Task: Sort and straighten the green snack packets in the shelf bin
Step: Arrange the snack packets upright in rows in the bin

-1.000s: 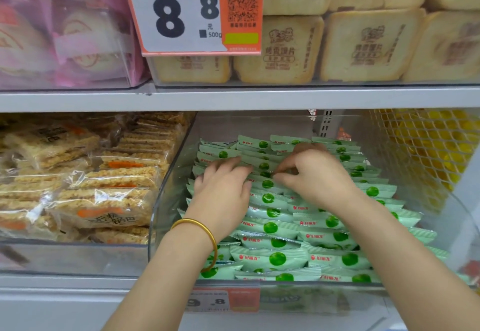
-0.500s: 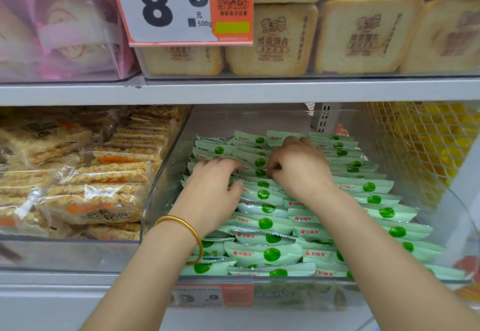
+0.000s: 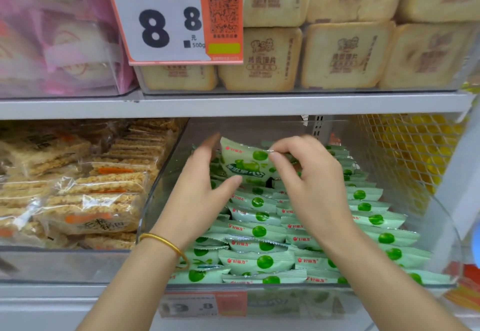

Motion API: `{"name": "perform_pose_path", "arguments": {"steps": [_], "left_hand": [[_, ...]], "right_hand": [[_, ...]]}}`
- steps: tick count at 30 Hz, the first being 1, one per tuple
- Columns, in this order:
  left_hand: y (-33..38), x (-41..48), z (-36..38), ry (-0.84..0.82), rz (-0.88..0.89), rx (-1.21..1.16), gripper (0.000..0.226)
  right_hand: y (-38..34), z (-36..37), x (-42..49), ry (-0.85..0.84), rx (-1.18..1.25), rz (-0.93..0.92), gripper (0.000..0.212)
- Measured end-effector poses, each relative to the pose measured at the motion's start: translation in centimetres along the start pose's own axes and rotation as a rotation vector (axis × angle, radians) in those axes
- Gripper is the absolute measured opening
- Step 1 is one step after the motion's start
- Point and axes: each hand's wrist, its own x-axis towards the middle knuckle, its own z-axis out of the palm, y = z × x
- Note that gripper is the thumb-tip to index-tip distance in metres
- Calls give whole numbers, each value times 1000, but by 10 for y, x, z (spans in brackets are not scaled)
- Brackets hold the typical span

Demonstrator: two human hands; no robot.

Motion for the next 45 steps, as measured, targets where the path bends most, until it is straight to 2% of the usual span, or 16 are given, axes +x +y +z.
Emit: {"name": "perform_pose_path", "arguments": {"steps": [6, 9, 14, 17, 21, 23, 26, 31, 33, 42, 44, 45], "left_hand": [[9, -15, -14, -5, 27, -159, 54], [14, -22, -16, 37, -7, -278, 51], [16, -26, -17, 87, -133, -428, 42], [16, -27, -16, 45, -180, -485, 39], [20, -29, -14, -138, -109, -580, 44], [20, -30, -14, -222, -38, -537, 55], [20, -30, -13, -241, -19, -492, 64], [19, -29, -14, -246, -16, -461, 75], [19, -29, -13, -248, -12, -458, 77], [17, -29, -10, -236, 2, -366, 80], [15, -30, -8, -187, 19, -256, 76], [13, -30, -8, -122, 63, -129, 72]], "right_hand": [[-6, -21, -2, 4, 287, 171, 8], [-7, -26, -4, -48, 430, 209, 19], [-11, -25, -11, -265, 629, 261, 41], [-13, -21, -13, -351, 607, 211, 50], [-12, -22, -8, -286, 686, 229, 39], [-9, -22, -7, -282, 754, 276, 33], [-7, -22, -7, -327, 751, 291, 31], [0, -22, -7, -480, 818, 337, 64], [2, -22, -6, -496, 827, 339, 70], [-2, -23, -6, -479, 788, 371, 70], [-3, -21, -7, -440, 761, 380, 67], [-3, -21, -7, -416, 750, 388, 64]]}}
